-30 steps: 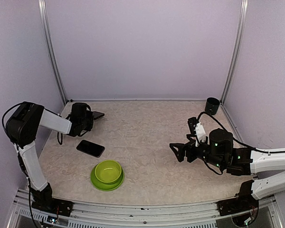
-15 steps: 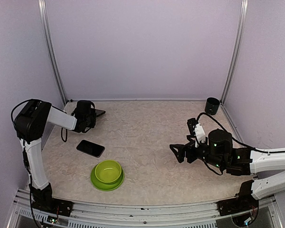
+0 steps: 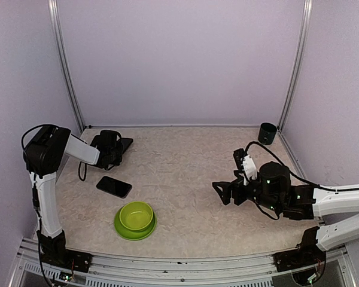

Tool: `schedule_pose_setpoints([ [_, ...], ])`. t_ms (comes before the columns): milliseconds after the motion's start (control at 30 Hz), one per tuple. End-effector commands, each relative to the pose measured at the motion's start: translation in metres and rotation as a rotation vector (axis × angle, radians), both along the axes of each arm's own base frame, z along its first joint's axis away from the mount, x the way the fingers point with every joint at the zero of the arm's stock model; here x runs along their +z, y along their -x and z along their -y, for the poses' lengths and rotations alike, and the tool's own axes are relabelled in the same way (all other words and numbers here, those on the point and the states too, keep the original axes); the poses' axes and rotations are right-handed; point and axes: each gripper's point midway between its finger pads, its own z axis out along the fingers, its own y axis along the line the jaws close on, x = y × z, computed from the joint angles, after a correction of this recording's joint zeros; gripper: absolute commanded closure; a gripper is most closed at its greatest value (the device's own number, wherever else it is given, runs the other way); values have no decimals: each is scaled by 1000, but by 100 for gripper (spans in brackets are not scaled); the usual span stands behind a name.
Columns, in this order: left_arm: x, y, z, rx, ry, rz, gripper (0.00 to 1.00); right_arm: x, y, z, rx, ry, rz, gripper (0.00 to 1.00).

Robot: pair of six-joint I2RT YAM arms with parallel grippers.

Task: Put the phone into the phone case
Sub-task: Place the phone with the phone case at the corner of the board.

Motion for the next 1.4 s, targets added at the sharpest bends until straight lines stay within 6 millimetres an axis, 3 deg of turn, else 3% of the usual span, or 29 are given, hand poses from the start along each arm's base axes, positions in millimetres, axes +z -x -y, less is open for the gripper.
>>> schedule_pose_setpoints([
  [0,10,-6,5,-41,8,42,60,8,-5,-1,-10,-1,14,0],
  [167,13,-6,9,-63,12,46,50,7,-5,-2,-7,-4,6,1],
  [500,21,-7,19,-122,29,68,43,6,-2,1,-9,-21,0,1],
  [733,33,-2,14,-126,30,78,31,4,0,1,-5,-28,-9,1],
  [1033,44,4,13,-144,31,74,29,1,2,2,2,-37,-15,1],
  [1367,41,1,17,-170,40,56,29,1,3,4,1,-43,-14,1],
])
